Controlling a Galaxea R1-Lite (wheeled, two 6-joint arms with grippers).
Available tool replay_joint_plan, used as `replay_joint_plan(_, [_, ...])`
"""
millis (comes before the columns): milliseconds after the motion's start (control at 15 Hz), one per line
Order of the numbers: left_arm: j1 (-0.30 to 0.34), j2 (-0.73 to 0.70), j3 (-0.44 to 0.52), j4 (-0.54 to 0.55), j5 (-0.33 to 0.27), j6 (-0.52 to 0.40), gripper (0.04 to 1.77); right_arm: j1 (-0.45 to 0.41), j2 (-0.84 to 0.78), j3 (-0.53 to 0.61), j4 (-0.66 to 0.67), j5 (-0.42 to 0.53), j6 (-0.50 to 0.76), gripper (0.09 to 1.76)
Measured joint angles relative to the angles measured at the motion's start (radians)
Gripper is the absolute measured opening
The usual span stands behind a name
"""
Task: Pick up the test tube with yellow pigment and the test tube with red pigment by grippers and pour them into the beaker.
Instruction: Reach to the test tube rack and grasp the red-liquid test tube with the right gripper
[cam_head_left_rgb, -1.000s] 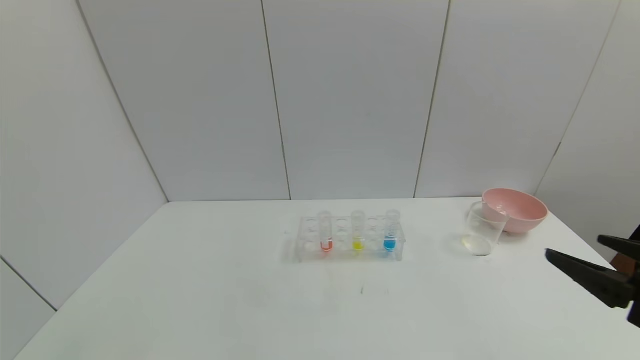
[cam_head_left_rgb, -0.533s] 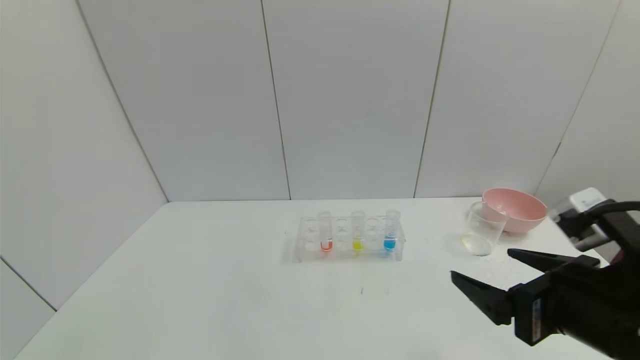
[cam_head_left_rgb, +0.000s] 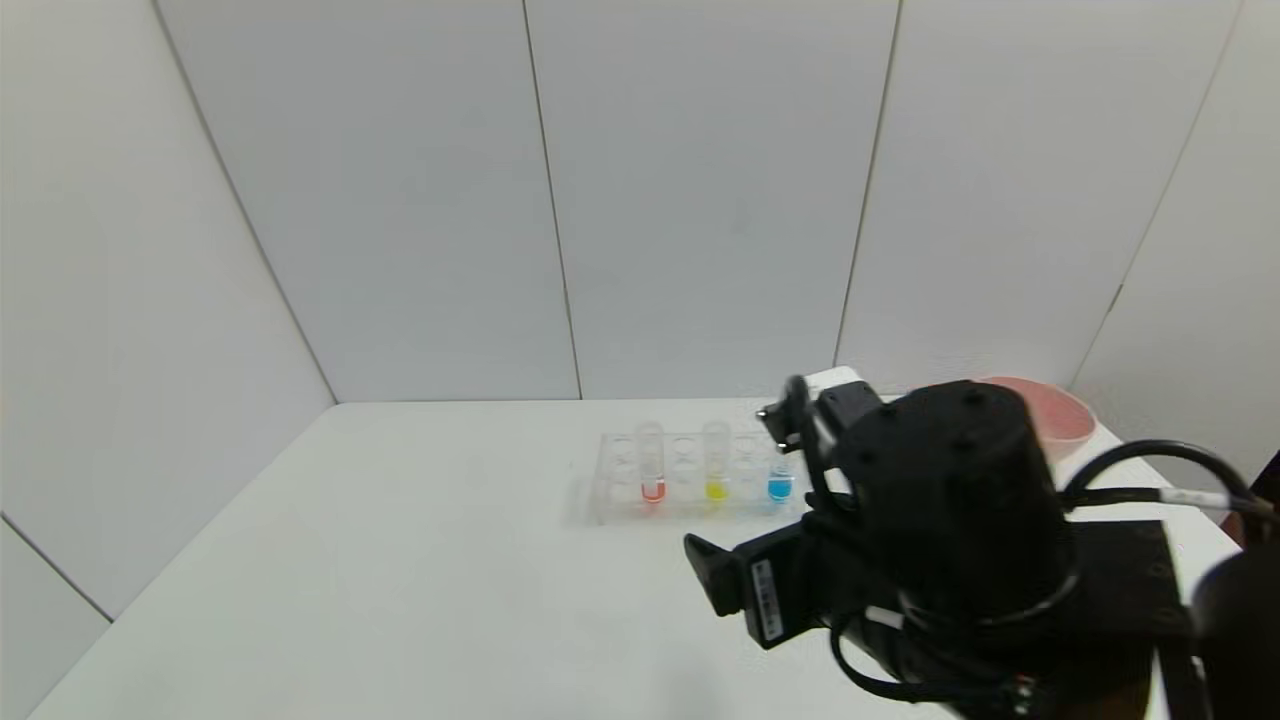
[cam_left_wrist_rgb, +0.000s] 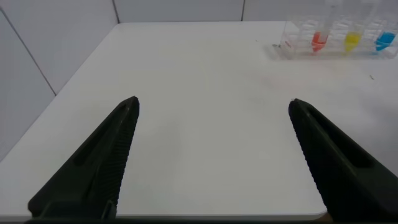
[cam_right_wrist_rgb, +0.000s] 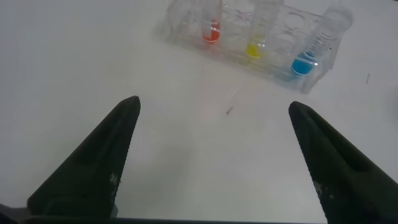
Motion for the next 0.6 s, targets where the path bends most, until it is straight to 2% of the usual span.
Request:
replay_joint_plan(200, [0.000, 0.000, 0.000, 0.000, 0.000, 0.000, 1.72, 0.016, 0.153, -0.173, 0.043, -0.027, 0.011, 1.71])
replay_joint_plan(600, [0.000, 0.000, 0.000, 0.000, 0.000, 0.000, 1.72, 0.016, 0.419, -0.545, 0.230, -0.058, 0.086, 1.71])
